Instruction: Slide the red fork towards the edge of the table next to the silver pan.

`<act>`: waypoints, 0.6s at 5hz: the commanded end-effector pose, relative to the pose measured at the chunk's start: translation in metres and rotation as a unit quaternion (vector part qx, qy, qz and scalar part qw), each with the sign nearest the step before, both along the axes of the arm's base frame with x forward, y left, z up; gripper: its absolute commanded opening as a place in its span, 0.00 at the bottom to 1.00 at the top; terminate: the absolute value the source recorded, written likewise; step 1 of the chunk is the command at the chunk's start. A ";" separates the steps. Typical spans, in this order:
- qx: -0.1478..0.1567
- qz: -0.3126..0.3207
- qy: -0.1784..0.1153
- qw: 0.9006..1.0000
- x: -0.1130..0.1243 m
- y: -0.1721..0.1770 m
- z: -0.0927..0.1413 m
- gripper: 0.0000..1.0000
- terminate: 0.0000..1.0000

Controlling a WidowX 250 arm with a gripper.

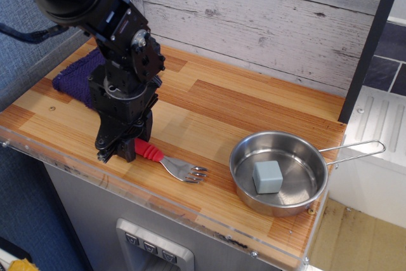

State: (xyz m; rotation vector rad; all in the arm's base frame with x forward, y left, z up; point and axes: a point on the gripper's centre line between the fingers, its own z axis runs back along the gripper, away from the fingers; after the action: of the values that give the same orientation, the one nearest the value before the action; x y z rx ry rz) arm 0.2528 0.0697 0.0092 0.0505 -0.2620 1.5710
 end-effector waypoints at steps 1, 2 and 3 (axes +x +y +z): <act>0.000 0.005 -0.005 1.000 0.004 0.000 0.017 1.00 0.00; 0.000 0.006 -0.014 1.000 0.010 -0.002 0.029 1.00 0.00; -0.003 0.002 -0.028 1.000 0.018 -0.001 0.048 1.00 0.00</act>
State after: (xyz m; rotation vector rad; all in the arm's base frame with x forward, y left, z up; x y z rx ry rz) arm 0.2671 0.0671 0.0443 0.0311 -0.2515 1.5836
